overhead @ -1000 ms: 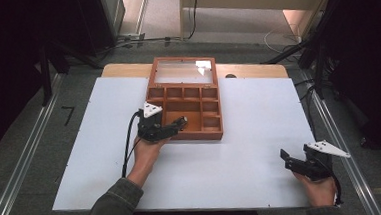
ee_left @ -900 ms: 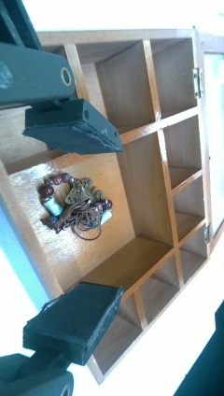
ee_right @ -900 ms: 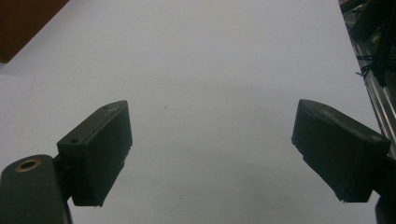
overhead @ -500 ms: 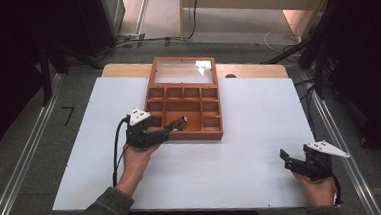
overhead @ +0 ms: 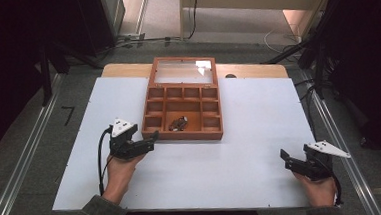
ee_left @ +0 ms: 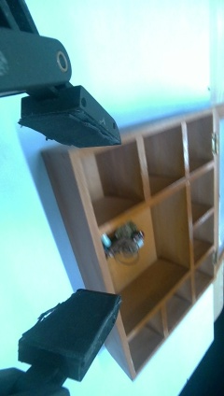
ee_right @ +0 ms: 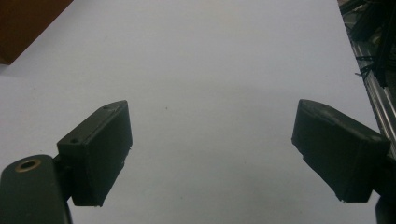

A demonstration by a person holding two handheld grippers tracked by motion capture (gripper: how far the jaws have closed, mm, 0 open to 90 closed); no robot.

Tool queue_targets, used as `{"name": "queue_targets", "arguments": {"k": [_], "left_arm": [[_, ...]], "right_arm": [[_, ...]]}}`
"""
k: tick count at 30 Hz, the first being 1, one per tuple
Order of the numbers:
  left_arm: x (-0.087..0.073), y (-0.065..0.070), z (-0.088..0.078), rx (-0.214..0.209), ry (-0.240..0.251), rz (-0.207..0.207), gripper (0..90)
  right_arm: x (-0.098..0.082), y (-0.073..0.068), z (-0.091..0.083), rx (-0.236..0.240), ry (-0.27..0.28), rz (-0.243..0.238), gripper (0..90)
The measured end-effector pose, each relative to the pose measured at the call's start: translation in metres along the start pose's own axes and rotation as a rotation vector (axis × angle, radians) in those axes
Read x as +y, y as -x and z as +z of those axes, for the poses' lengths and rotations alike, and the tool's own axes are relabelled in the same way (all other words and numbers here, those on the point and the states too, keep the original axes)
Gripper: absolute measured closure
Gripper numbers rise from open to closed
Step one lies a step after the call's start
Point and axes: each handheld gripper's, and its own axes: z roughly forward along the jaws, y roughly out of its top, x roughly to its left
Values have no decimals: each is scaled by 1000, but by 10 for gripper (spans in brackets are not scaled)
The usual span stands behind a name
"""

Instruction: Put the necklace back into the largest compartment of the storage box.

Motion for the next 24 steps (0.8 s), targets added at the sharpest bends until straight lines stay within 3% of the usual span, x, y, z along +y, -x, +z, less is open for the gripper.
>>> {"name": "queue_targets", "arguments": {"k": [15, 24], "left_arm": [[-29, -25, -20, 67, -46, -32, 196], [-37, -33, -22, 93, -64, -45, 196]], "right_arm": [[0, 0, -1, 0, 1, 0, 104], [0, 0, -1, -2, -1, -1, 104]]}}
